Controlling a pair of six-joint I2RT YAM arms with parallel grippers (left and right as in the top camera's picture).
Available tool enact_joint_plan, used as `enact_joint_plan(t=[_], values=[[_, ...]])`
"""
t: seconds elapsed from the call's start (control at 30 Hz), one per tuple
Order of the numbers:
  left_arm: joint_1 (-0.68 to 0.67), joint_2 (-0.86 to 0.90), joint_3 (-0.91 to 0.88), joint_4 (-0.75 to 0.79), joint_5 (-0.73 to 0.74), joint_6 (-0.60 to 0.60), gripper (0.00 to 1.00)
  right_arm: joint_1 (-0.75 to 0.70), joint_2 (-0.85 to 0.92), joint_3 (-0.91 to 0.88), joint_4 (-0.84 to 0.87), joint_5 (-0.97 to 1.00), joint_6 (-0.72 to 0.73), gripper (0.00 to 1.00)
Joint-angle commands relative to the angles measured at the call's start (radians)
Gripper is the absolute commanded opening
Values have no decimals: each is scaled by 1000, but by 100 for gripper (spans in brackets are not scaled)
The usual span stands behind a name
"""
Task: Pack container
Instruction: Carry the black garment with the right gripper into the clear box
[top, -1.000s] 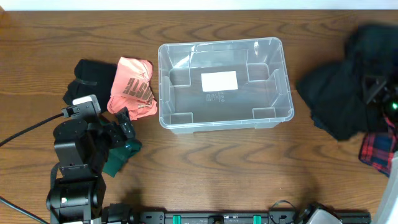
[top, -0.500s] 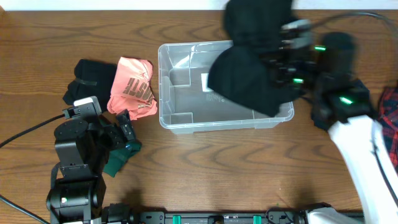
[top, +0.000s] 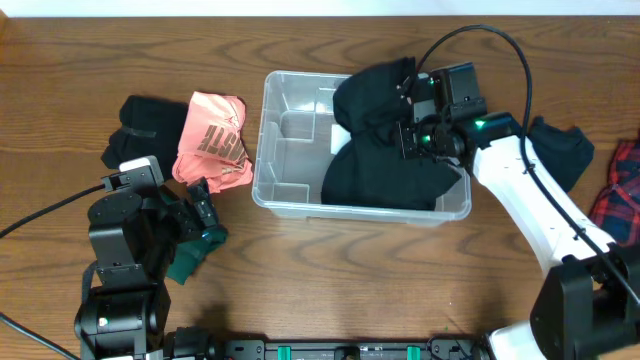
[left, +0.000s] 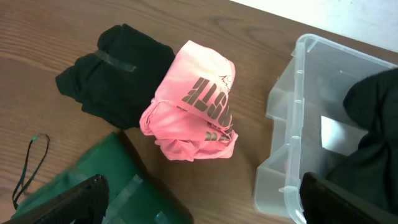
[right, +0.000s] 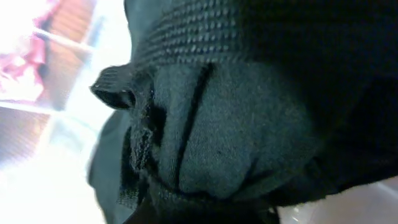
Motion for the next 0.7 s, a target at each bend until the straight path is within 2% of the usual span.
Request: enact_joint_plan(t=[0.0,0.03,0.1,0.13,0.17,0.5,0.53,0.6,0.63,0.67], values=[[-1,-2,21,2,5,6,98,3,67,24,-26,70,-14,8],[-1,-2,21,3,5,6,98,3,79,24,-26,86,-14,27],[-2,-2,21,6,5,6,98,3,88,25,-8,92,-14,51],[-1,-2,21,7,5,6,98,3,83,29,3,92,-14,80],[-1,-2,21,9,5,6,98,2,72,39,6,92,-14,99],[-2,-2,21,15,5,6,98,5,-166,205,31,91,-45,99],[-2,-2,21,15,5,6,98,10,-179,206,49,91,-61,93],[-2,-2,21,15,5,6,98,21,-182,206,69,91,-81,62],[-2,-2,21,15,5,6,98,25,-169,205,71,91,-81,39],[-2,-2,21,15,5,6,98,29,-153,205,68,91,-80,27]])
